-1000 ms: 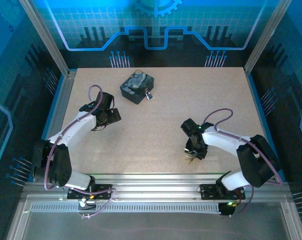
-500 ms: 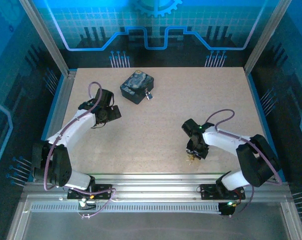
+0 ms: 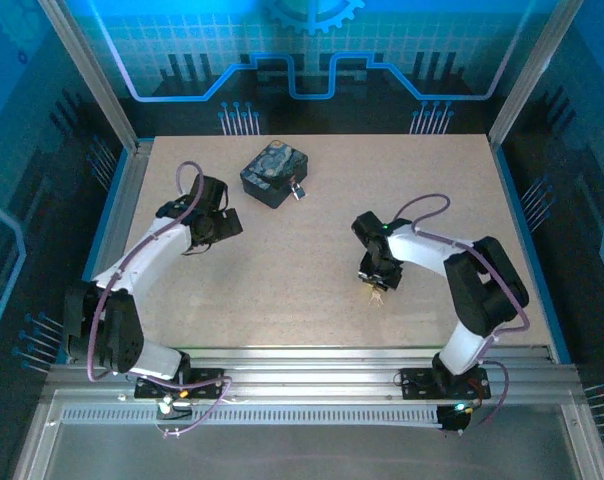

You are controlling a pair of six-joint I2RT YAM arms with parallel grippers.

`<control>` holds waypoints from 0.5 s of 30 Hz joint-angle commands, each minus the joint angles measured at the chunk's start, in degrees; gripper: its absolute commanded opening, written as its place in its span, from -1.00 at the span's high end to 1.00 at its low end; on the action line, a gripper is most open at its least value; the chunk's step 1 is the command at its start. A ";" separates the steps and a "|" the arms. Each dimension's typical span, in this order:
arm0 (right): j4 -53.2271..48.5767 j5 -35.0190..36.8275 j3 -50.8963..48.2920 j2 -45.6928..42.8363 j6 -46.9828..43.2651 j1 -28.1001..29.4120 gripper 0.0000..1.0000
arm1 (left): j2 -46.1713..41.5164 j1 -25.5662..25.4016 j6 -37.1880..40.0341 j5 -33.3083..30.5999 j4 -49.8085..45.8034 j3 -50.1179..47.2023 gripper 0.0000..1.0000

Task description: Unlock a padlock with a key

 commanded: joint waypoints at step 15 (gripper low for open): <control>-2.06 3.19 14.23 2.53 -19.82 -4.96 0.40 | -1.26 -2.18 0.47 3.72 -4.41 1.63 -0.96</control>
